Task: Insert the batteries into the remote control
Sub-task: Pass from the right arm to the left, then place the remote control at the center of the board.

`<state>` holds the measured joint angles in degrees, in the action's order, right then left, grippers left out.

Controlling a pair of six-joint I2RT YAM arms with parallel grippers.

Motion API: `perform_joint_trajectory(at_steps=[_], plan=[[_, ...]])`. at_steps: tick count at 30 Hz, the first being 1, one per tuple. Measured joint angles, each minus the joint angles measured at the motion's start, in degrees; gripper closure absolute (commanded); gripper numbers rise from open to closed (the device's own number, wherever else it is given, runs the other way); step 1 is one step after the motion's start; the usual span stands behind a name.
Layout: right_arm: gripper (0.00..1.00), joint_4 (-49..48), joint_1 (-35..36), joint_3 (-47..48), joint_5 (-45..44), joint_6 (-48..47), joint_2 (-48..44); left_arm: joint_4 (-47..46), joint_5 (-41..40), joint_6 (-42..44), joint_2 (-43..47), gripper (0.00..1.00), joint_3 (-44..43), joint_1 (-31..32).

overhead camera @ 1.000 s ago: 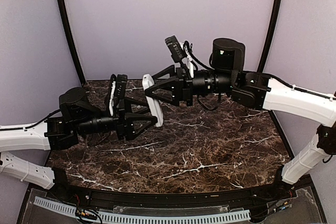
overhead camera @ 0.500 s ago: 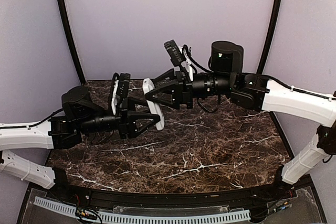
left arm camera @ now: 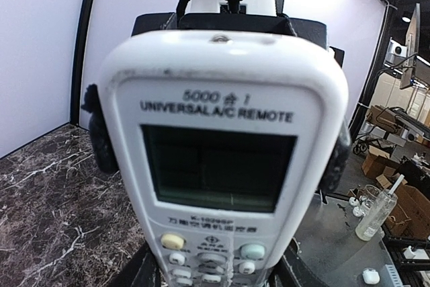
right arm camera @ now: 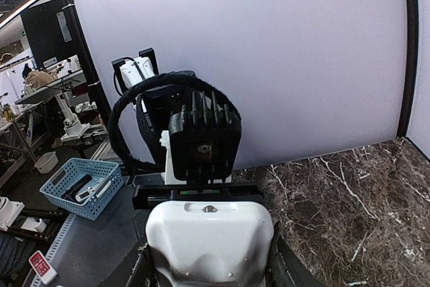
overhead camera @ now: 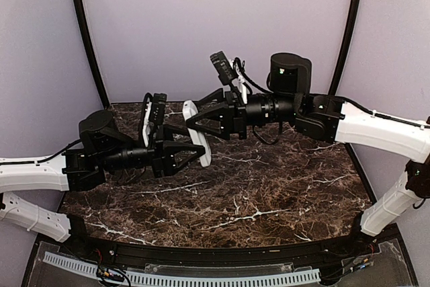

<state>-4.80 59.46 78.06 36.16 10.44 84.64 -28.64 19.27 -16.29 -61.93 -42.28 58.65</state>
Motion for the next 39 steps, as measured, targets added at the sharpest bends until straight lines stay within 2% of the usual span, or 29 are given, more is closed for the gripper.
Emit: perform_joint_trajectory(at_steps=[1,3,5,6,7,10,13,17,22,26,30,39], plan=[[0.67,0.00,0.00,-0.02,0.00,0.00,0.00,0.00,-0.02,0.00,0.00,0.95,0.00,0.00],[0.56,0.02,0.00,-0.04,0.00,-0.02,-0.02,0.04,-0.07,0.00,0.00,1.00,0.00,0.00],[0.32,0.07,0.00,-0.04,-0.02,-0.07,-0.02,0.09,-0.17,0.00,0.00,1.00,0.00,0.00],[0.12,0.11,0.00,-0.04,-0.15,-0.13,-0.02,0.20,-0.24,-0.07,0.00,1.00,0.00,0.00],[0.03,0.26,0.00,-0.04,-0.22,-0.24,-0.02,0.33,-0.50,-0.26,0.00,1.00,0.00,0.02],[0.01,1.31,0.00,-0.04,-1.95,-0.61,-0.11,2.19,-3.52,-1.31,0.00,1.00,-0.02,0.00],[0.01,3.58,-0.02,-0.04,-6.34,-0.98,-0.76,7.08,-9.92,-4.33,-0.31,1.00,-0.42,0.02],[0.01,8.46,-0.35,0.00,-17.57,-0.94,-2.14,17.53,-20.22,-11.67,-3.82,1.00,-3.37,0.00],[0.01,16.96,-0.66,1.09,-34.21,0.02,-1.92,30.62,-27.91,-21.59,-13.73,1.00,-7.74,-0.07],[0.01,23.23,-1.38,1.79,-42.69,2.27,-1.01,46.75,-32.46,-30.29,-27.39,1.00,-19.78,-0.04],[0.01,28.22,-2.93,1.79,-47.21,4.33,-0.79,55.25,-33.88,-35.78,-37.18,1.00,-29.49,-0.04],[0.01,32.20,-4.42,0.07,-49.99,6.23,-0.98,62.45,-32.46,-42.29,-45.88,1.00,-35.65,-0.11]])
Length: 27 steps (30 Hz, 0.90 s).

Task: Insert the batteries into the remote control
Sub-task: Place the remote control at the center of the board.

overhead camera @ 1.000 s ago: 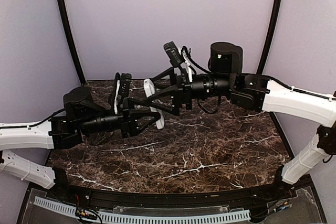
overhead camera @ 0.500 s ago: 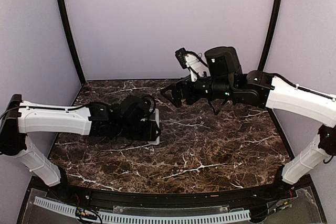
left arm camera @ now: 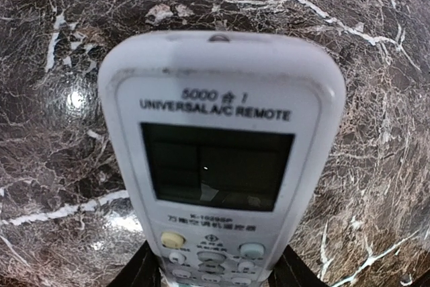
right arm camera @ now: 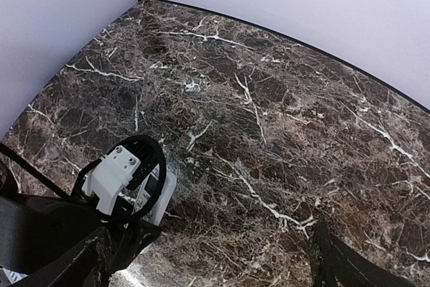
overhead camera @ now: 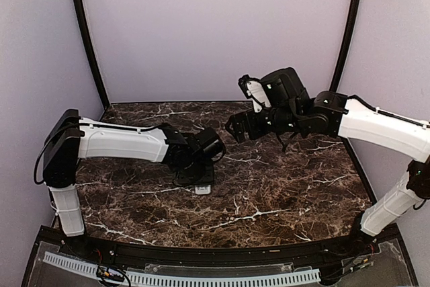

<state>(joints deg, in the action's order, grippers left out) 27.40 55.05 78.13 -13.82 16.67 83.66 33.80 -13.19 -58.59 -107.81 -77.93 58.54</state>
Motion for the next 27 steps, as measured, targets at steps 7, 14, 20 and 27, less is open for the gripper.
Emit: perform_joint_trajectory(at_steps=[7,14,20,27], plan=[[0.01,1.03,-0.04,-0.42,-0.11,0.11,0.00,5.60,2.10,-3.21,-4.90,0.88,-5.53,-0.02],[0.01,1.07,-0.04,-0.42,0.26,0.17,0.00,7.13,4.39,-4.26,-5.86,0.84,-5.62,-0.02],[0.01,1.03,-0.04,-0.61,0.85,0.24,0.00,9.31,5.22,-5.29,-9.31,0.83,-7.37,-0.55],[0.01,1.01,-0.07,-0.61,1.64,0.37,0.02,13.35,6.58,-5.46,-11.80,0.66,-11.32,-0.79]])
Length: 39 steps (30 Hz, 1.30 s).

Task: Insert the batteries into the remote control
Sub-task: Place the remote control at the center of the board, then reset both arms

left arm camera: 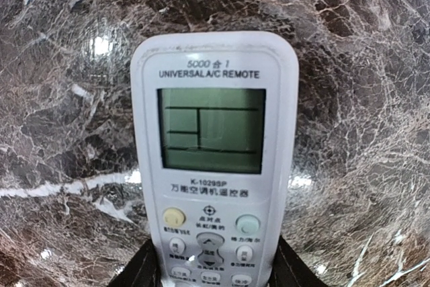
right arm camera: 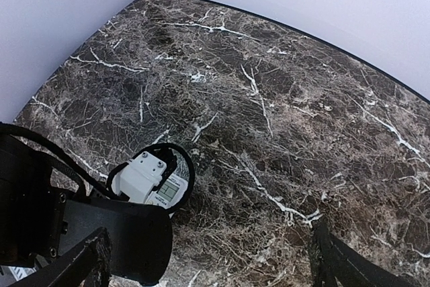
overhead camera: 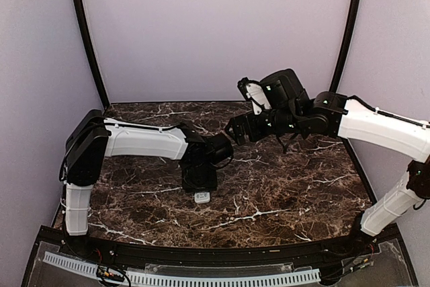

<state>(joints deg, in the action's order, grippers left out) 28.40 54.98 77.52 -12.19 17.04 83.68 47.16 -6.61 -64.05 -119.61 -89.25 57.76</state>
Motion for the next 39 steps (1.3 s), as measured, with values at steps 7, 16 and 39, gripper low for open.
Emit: perform_joint_trajectory(at_steps=[7,16,39], plan=[[0.01,0.00,0.00,0.00,0.61,0.00,0.00,0.94,0.22,0.04,-0.46,0.44,-0.79,-0.02],[0.01,-0.02,0.00,-0.02,1.07,0.00,0.11,2.71,-0.11,0.81,-1.97,0.11,-1.57,-0.07],[0.01,-8.41,-26.58,-20.57,9.66,2.51,-11.32,-7.08,-15.58,9.22,29.53,0.06,14.25,-10.40]])
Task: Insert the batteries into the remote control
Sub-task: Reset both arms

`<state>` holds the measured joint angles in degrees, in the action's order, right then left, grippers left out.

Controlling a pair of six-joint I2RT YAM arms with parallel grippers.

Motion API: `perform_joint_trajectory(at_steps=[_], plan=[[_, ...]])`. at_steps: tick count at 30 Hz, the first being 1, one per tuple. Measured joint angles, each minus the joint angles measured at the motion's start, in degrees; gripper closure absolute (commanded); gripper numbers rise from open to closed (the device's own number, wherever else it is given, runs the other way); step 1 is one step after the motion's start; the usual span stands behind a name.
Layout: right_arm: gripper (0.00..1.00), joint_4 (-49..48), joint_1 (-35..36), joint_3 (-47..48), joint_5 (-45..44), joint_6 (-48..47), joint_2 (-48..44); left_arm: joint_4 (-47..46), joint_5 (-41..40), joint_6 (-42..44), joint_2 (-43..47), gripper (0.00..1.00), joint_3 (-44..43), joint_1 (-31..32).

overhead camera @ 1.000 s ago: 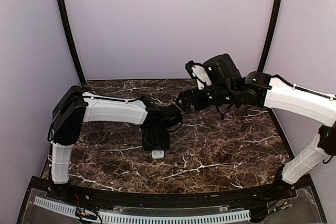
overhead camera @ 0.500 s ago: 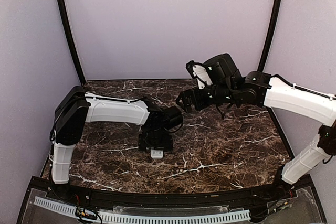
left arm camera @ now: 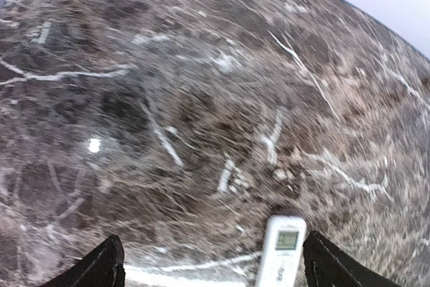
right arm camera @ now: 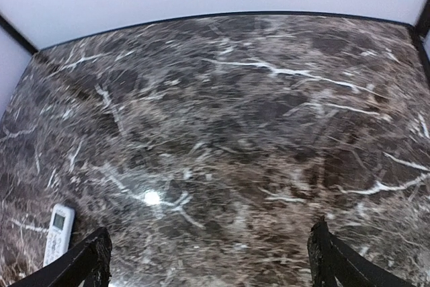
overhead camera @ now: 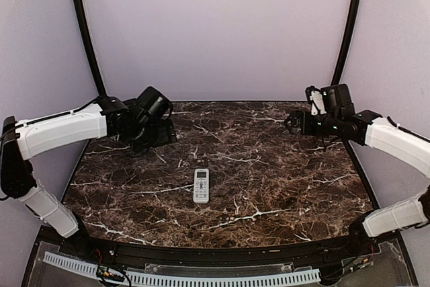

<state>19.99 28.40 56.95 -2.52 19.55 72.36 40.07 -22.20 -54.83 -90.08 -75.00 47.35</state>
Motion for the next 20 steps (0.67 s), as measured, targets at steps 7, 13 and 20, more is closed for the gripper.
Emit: perform_joint_trajectory(at_steps=[7,13,20], plan=[[0.01,-7.65,-17.22,-15.02,5.86,2.01,-12.33,-3.23,-8.63,2.25,12.98,0.03,11.96,-17.11],[0.01,-12.11,-21.57,-21.88,6.32,3.96,-16.17,-3.56,-14.21,-1.68,17.07,0.03,22.84,-32.41],[0.01,-13.35,-21.68,-23.67,2.34,5.42,-15.28,-6.10,-17.99,-4.79,20.26,0.03,28.39,-33.05]])
